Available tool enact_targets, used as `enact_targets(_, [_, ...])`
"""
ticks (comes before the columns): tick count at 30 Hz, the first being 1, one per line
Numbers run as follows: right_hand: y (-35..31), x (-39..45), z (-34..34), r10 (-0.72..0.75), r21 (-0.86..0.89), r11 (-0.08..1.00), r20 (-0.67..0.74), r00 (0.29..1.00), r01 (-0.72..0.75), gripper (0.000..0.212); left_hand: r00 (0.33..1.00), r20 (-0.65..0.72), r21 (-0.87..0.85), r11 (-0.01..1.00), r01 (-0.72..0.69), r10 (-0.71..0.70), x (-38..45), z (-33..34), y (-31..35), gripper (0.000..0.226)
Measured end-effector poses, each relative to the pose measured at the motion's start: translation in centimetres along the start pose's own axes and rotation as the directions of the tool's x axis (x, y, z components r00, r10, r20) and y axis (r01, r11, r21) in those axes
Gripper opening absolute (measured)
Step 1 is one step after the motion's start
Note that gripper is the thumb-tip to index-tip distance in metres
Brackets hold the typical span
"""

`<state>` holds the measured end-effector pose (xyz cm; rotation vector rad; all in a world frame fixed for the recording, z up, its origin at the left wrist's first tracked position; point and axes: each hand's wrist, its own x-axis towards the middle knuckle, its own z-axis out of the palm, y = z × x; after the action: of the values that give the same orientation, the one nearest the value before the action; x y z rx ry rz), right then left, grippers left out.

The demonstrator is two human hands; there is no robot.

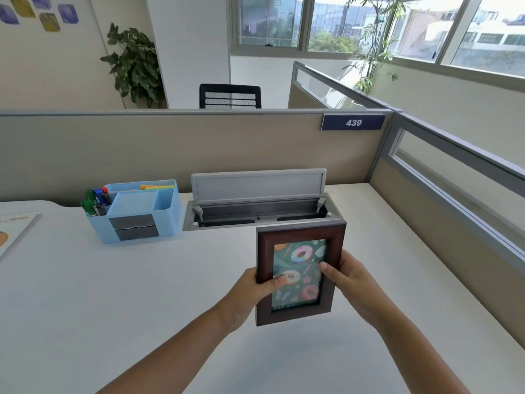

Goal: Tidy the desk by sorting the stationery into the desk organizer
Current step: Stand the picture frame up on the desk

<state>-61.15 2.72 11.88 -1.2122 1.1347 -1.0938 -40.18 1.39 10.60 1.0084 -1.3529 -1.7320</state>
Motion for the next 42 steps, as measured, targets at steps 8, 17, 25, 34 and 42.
enact_targets(8, [0.0, 3.7, -3.8, -0.012, 0.242, 0.97, -0.063, 0.998, 0.027, 0.086, 0.999, 0.046, 0.05, 0.999, 0.002, -0.004, 4.3, 0.7, 1.0, 0.04])
enact_targets(17, [0.6, 8.4, -10.7, 0.02, 0.237, 0.971, -0.149, 0.989, 0.016, 0.09, 0.998, 0.015, 0.163, 0.985, 0.064, -0.068, 9.5, 2.3, -1.3, 0.035])
enact_targets(25, [1.7, 11.5, -16.3, -0.032, 0.231, 0.968, -0.291, 0.956, 0.102, 0.077, 0.993, 0.101, 0.176, 0.984, 0.038, -0.056, 15.3, 7.4, -2.1, 0.06])
enact_targets(34, [2.1, 12.4, -18.9, -0.034, 0.231, 0.964, -0.384, 0.923, 0.132, 0.036, 0.983, 0.154, 0.166, 0.983, 0.078, -0.104, 18.0, 10.2, -3.8, 0.066])
enact_targets(42, [2.5, 12.0, -19.0, -0.018, 0.117, 0.99, -0.426, 0.905, 0.075, 0.064, 0.974, 0.151, 0.216, 0.967, 0.133, -0.168, 17.5, 10.1, -4.7, 0.07])
